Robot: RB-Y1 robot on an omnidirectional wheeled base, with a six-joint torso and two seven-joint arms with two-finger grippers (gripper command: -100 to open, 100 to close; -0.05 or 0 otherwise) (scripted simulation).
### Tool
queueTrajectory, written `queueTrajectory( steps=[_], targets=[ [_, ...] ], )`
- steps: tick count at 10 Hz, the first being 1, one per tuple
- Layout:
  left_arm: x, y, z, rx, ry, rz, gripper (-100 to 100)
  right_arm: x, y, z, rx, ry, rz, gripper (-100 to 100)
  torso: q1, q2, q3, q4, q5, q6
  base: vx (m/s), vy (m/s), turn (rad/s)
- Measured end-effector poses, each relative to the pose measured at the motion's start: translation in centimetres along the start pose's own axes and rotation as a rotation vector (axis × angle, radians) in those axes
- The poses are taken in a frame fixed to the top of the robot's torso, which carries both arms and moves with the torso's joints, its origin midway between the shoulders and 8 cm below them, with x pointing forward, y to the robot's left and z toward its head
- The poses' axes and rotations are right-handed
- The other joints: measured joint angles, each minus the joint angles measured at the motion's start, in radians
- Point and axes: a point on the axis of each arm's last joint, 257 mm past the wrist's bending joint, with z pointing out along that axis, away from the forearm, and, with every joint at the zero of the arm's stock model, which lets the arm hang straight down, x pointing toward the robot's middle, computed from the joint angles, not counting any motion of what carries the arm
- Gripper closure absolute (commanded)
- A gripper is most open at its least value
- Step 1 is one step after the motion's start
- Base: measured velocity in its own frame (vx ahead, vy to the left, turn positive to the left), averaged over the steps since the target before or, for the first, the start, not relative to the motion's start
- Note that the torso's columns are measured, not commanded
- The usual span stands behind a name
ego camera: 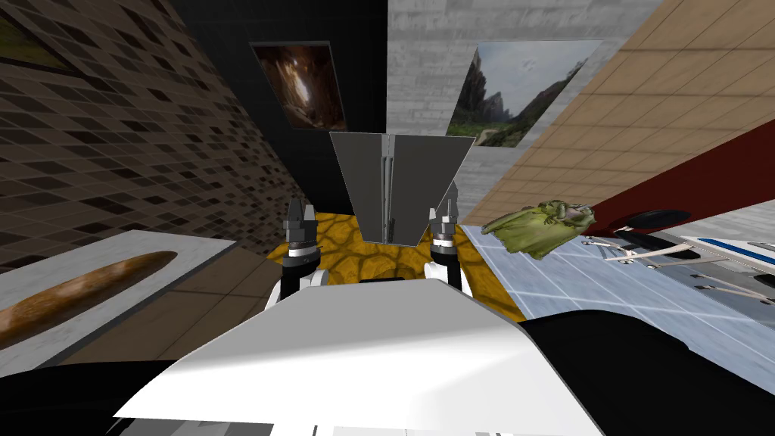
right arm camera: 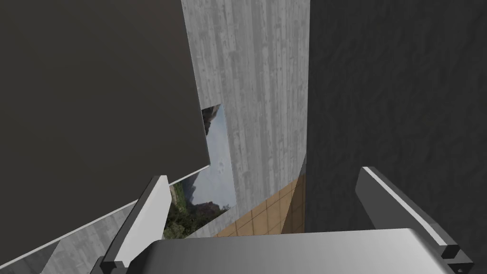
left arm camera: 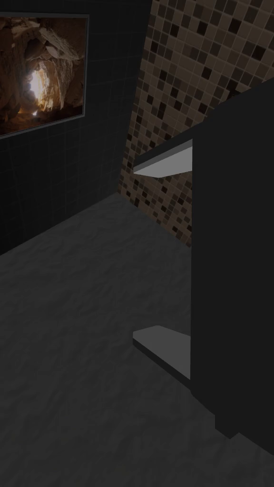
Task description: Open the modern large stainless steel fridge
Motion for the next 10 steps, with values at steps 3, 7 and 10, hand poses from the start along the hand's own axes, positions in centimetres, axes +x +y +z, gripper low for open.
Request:
queueTrajectory(
  steps=[3, 7, 10],
  targets=[
    [0.00, -0.01, 0.00, 0.000, 0.000, 0.000, 0, 0.00, 0.01, 0.00, 0.000, 0.000, 0.000, 0, 0.000, 0.175, -0.351, 0.176, 0.000, 0.000, 0.000, 0.000, 0.000],
    [0.00, -0.01, 0.01, 0.000, 0.000, 0.000, 0, 0.00, 0.02, 0.00, 0.000, 0.000, 0.000, 0, 0.000, 0.470, -0.939, 0.470, 0.000, 0.000, 0.000, 0.000, 0.000],
    [0.00, -0.02, 0.01, 0.000, 0.000, 0.000, 0, 0.00, 0.02, 0.01, 0.000, 0.000, 0.000, -100, 0.000, 0.691, -1.382, 0.691, 0.000, 0.000, 0.004, 0.004, 0.014]
  ],
)
